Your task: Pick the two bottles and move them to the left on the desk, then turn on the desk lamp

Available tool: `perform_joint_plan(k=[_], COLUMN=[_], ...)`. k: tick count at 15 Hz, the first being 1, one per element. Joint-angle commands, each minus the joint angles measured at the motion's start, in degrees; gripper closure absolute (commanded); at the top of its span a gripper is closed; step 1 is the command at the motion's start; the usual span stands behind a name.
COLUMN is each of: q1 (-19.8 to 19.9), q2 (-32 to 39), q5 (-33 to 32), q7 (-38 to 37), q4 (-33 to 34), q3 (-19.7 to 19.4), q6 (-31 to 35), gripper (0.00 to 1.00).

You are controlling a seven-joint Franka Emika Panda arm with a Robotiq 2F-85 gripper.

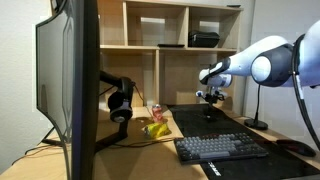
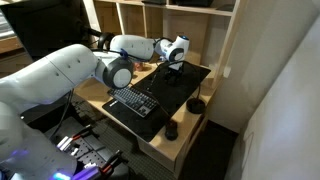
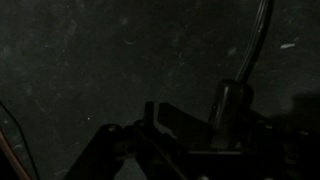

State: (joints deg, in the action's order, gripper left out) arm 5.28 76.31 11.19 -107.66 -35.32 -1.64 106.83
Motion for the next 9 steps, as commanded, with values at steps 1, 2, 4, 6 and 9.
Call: perform_joint_plan(k=[1, 2, 4, 6, 9], q1=[0.61, 0.59, 0.62, 0.55, 0.41], q2=[2.06, 2.16, 2.35, 2.33, 2.35], q5=[0.09, 0.11, 0.17, 0.28, 0.30], q7=[1.45, 1.38, 1.33, 0.87, 0.58], q4=[3.39, 3.61, 4.03, 4.03, 3.99], q3=[0.59, 0.59, 0.63, 0.66, 0.64], q6=[-2.40, -2.30, -2.12, -2.24, -2.51], gripper=[0.54, 0.61, 0.76, 0.39, 0.82])
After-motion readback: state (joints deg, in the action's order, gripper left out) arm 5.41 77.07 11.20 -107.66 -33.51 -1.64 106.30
